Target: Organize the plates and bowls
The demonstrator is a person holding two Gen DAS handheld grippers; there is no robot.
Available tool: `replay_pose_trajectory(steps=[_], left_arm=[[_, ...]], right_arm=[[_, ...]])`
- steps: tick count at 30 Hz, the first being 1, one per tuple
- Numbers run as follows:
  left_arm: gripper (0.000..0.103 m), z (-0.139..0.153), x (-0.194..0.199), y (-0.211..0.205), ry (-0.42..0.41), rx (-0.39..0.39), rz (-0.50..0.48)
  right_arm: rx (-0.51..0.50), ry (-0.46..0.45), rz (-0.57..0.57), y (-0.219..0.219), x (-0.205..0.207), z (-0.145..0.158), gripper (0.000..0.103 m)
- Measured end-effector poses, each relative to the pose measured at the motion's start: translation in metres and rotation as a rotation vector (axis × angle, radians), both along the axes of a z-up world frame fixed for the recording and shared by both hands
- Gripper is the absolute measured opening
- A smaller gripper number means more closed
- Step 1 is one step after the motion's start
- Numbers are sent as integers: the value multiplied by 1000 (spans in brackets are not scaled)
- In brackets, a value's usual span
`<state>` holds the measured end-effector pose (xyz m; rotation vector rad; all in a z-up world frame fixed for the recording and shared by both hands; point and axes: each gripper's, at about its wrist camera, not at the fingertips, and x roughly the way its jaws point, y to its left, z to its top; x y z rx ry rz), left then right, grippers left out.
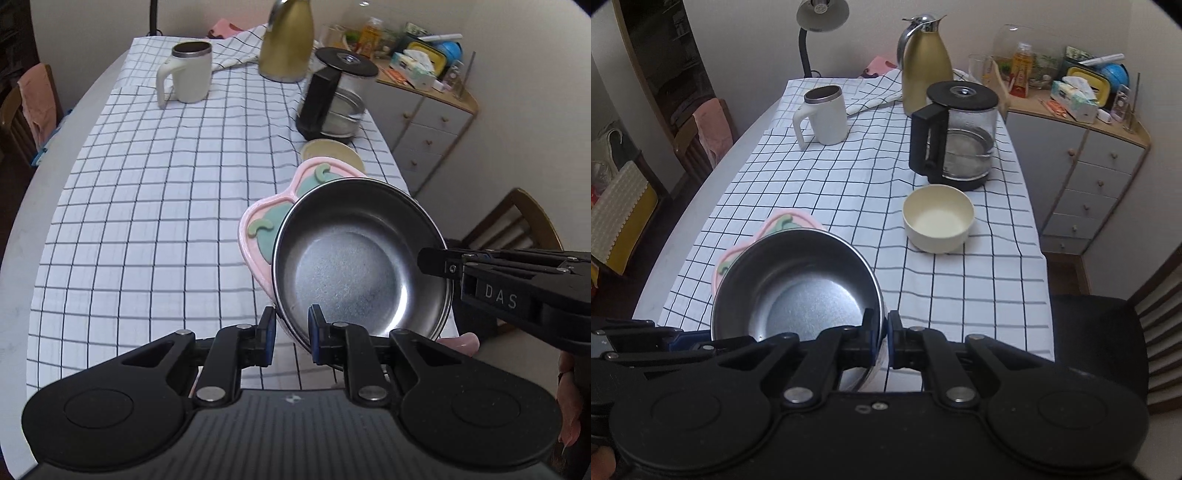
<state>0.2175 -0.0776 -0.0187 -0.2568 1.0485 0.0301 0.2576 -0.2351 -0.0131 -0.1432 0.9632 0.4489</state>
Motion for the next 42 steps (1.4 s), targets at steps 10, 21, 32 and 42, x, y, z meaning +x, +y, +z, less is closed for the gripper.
replay_pose_trajectory(steps=[10, 21, 32, 42], left_arm=[[17, -11, -52, -37, 40, 2, -126], [17, -45, -85, -73, 100, 27, -233], [17, -90, -89, -81, 165, 39, -277], [17, -114, -87, -81, 185, 45, -290]], right_arm=[[16, 19, -87, -43, -69, -6, 7], [23, 87, -191, -81, -119, -40, 8], [27, 156, -261, -95, -138, -83, 8], [9, 196, -270, -92, -140, -107, 9]])
